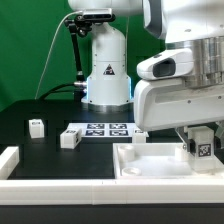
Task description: Assemble one leg
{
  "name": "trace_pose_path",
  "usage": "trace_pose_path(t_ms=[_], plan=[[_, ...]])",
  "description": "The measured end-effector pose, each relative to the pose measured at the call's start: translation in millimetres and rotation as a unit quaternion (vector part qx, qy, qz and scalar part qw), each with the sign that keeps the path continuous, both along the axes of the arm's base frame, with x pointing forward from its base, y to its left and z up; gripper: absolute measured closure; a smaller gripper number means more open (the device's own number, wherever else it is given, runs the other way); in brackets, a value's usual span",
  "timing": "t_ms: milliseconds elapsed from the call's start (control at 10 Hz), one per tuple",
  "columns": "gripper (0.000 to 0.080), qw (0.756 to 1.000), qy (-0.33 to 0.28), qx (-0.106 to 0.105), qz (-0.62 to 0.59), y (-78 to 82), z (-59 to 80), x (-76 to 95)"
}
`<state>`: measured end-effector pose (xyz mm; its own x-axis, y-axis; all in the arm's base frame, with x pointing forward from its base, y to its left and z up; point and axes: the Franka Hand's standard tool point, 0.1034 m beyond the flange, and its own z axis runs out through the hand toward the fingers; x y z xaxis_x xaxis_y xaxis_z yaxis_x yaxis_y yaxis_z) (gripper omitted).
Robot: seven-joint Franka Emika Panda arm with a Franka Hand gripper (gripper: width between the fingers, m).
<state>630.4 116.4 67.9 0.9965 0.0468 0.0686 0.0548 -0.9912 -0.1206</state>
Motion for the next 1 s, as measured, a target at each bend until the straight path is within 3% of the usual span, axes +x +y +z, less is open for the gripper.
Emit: trace_pose_path(t_ms=[300,600,800,1000], plan=[[0.0509,0.998,0.007,0.006,-0.069,-1.6,-0.1,0.4],[0.0509,0.954,0.018,0.042,-0.297,-9.1,-1.3,0.3],[0.0508,0.912,0.03,0.059,-0.405,-11.9,-1.9,-1.9],[0.0508,0.818,0.054,0.086,-0.566,-12.3,-2.5,-7.2]])
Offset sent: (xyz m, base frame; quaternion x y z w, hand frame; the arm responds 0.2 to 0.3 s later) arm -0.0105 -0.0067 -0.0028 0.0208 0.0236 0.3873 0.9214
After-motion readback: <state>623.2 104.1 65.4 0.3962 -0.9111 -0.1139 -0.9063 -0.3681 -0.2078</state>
